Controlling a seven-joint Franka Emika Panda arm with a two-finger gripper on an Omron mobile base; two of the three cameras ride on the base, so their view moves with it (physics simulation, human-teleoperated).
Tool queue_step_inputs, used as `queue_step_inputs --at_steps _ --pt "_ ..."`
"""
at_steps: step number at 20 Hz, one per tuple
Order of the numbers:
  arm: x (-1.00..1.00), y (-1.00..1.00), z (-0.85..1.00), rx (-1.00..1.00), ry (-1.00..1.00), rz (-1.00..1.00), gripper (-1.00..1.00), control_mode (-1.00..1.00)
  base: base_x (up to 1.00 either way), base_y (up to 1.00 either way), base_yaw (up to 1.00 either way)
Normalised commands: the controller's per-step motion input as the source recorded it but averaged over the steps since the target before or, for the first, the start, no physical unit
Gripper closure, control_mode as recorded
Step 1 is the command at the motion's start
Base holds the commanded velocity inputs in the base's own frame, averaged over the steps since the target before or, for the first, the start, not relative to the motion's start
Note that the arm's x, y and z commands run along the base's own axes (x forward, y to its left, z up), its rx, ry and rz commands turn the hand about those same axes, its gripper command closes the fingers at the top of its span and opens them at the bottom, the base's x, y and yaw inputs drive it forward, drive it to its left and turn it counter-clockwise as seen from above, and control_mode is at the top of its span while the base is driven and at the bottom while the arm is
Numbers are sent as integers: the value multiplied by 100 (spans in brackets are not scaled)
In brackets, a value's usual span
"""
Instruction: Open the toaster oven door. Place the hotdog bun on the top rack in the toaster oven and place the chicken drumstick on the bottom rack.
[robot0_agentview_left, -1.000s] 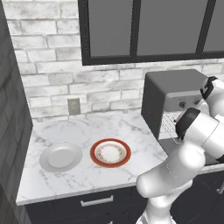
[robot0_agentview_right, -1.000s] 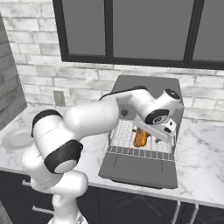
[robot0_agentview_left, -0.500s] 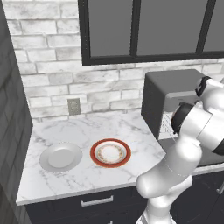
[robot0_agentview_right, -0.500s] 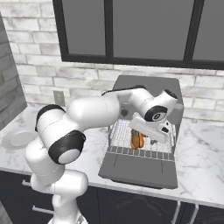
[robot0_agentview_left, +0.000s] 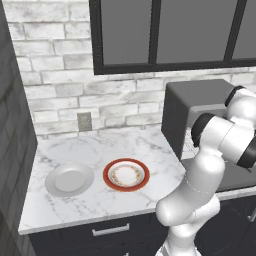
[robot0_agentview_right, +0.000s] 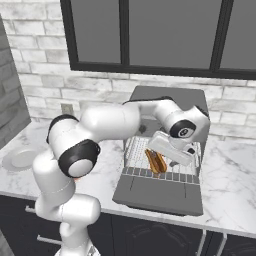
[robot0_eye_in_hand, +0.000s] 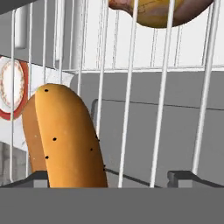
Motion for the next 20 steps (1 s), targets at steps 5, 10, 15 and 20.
queue_step_inputs --at_steps 5,10,15,20 --pt "0 11 -16 15 0 17 -100 -100 0 0 0" --pt "3 2 -28 16 -6 12 -100 -100 0 0 0" --pt "0 -1 9 7 -14 12 -100 -100 0 0 0" --pt "-12 -8 35 0 -15 3 -100 -100 0 0 0"
